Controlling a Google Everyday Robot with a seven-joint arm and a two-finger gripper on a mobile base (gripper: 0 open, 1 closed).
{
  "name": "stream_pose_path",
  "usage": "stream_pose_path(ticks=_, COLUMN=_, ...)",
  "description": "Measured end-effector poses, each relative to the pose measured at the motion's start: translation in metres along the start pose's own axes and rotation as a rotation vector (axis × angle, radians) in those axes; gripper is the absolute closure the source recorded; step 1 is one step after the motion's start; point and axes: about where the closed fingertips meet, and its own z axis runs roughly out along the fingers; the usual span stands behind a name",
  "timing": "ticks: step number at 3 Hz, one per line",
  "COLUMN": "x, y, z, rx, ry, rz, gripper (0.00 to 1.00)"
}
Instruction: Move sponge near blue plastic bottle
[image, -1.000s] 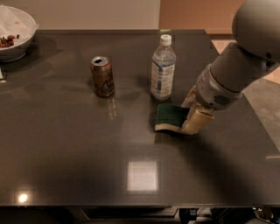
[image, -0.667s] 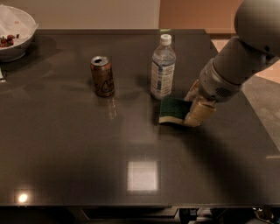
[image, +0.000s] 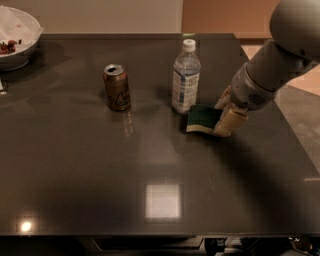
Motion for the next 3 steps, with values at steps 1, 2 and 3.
stream_pose_path(ticks=1, x=0.0068, y=-0.0086, z=0.0033, rx=0.005, ry=0.004, rz=0.011, gripper=0.35)
stream_pose_path(ticks=2, x=0.0057, y=-0.0075, z=0.0031, rx=0.005, ry=0.004, rz=0.009, gripper=0.13)
stream_pose_path(ticks=3, x=0.0050, y=-0.0069, z=0.0031, rx=0.005, ry=0.004, rz=0.007, gripper=0.00)
